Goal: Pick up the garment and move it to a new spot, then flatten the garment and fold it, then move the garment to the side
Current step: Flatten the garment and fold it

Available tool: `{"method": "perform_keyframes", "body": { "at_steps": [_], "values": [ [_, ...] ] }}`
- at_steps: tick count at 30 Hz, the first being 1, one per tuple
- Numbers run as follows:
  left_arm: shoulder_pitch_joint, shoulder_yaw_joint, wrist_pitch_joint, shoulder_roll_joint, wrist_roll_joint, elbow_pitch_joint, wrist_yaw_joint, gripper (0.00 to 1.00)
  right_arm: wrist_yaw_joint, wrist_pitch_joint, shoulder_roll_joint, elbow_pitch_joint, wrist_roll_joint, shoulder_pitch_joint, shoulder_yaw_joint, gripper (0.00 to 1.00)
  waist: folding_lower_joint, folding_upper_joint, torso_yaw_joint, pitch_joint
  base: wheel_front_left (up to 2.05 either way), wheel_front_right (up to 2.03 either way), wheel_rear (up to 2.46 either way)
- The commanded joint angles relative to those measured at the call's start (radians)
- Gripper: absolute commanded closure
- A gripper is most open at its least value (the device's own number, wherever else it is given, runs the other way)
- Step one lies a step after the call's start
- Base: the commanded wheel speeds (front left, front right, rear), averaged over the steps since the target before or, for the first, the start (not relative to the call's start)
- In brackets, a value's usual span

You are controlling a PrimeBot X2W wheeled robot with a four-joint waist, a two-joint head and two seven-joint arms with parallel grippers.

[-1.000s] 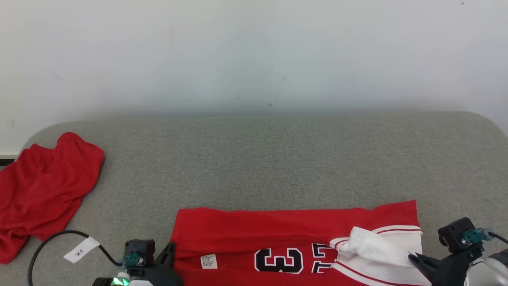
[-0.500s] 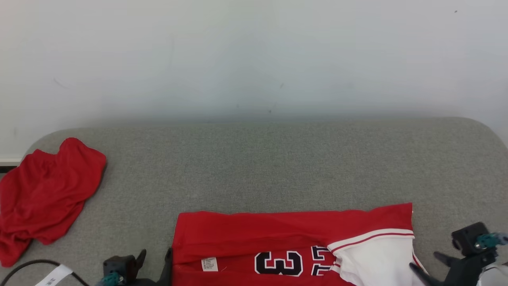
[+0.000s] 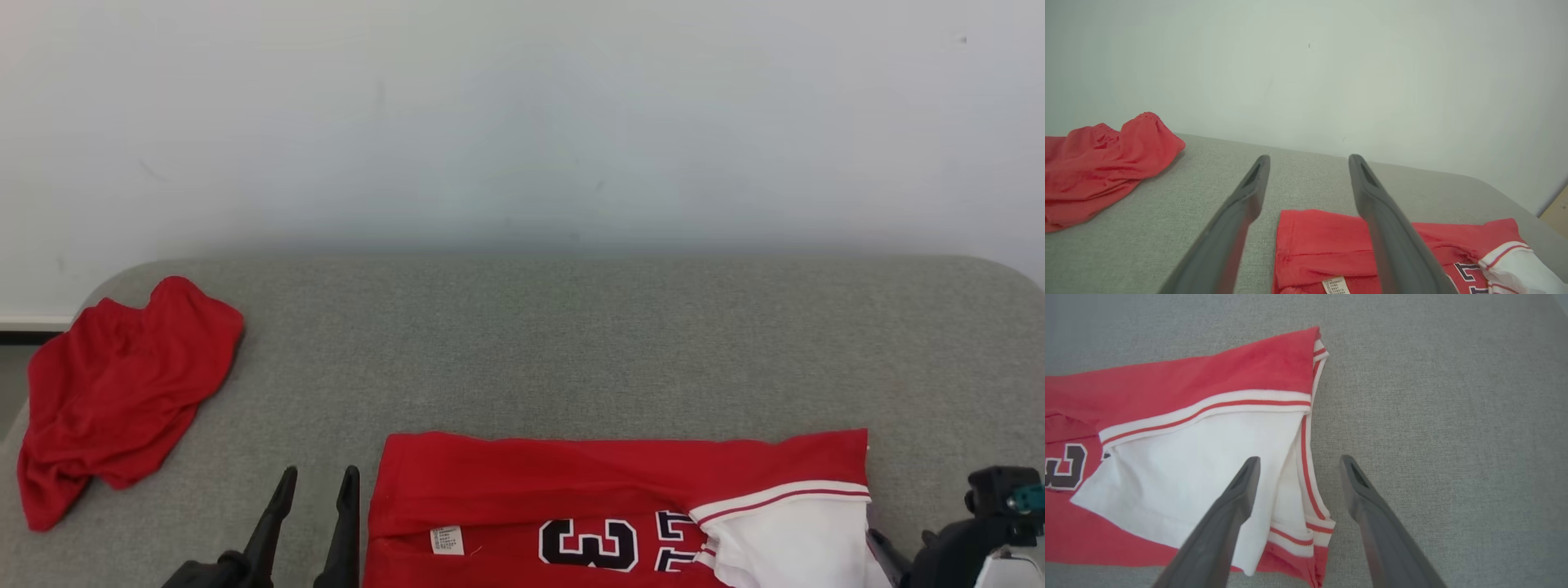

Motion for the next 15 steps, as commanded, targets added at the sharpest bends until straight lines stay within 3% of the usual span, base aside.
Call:
{"method": "perform_keyframes", "body": {
  "at_steps": [1,15],
  "values": [
    [0.017,0.006,-0.003,-0.01,0.023,-0.011,-0.012,0.0,-0.002,0.015,0.021,0.025,-0.025,-0.029,-0.02,0.0,0.0001,0.0,0.013,0.009,0.0,0.0,0.0],
    [0.001,-0.039,0.001,-0.031,0.065,0.037,-0.043,0.0,-0.002,0.169,0.103,0.222,-0.154,-0.151,-0.124,0.0,0.0001,0.0,0.086,0.055,0.0,0.0,0.0]
  ]
}}
